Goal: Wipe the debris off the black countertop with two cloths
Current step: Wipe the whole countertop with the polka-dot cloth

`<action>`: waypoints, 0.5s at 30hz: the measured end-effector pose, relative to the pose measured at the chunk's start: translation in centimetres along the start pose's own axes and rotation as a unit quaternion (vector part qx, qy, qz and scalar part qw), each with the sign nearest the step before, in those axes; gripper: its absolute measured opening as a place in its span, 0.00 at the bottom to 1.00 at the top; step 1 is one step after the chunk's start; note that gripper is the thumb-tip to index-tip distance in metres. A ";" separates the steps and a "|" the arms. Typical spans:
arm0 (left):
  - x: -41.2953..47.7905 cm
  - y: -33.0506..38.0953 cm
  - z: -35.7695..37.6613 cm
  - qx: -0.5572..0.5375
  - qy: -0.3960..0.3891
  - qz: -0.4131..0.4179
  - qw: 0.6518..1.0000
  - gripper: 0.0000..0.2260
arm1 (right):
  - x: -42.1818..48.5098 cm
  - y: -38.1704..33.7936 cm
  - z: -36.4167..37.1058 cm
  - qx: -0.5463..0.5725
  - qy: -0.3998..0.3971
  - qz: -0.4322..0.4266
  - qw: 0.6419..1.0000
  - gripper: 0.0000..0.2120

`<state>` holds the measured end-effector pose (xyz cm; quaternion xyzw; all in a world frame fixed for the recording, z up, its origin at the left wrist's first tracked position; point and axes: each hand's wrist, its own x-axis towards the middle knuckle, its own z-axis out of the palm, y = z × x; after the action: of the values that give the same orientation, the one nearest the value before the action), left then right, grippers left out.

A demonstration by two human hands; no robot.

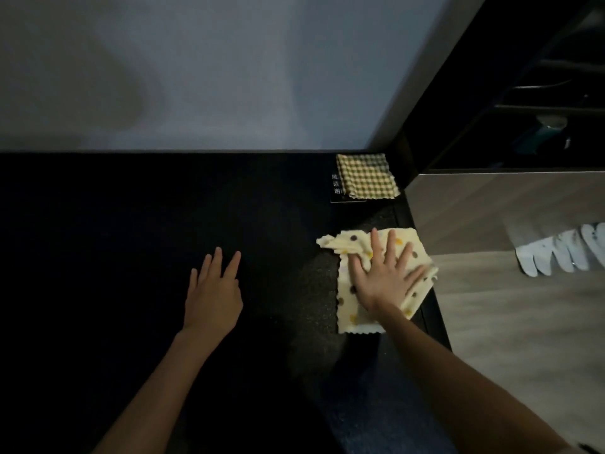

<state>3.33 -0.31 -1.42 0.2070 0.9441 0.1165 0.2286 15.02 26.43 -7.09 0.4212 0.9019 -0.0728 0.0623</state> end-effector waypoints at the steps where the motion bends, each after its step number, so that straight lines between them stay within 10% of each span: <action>1: 0.2 0.0 -0.1 0.004 0.001 0.002 1.000 0.25 | 0.0 -1.4 0.2 -0.005 0.002 -0.004 1.000 0.33; 10: 1.0 -1.3 0.9 0.056 0.055 -0.014 0.997 0.24 | 1.7 -14.6 1.9 -0.087 -0.038 -0.467 0.879 0.30; 15: 1.2 -1.0 1.8 0.098 0.069 0.008 0.993 0.26 | 5.0 -12.6 1.5 -0.028 -0.036 -0.519 0.853 0.28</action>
<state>2.87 -0.49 -3.77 0.2278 0.9627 0.0391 0.1406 2.23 21.92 -8.42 -0.1131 0.9882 -0.0843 0.0591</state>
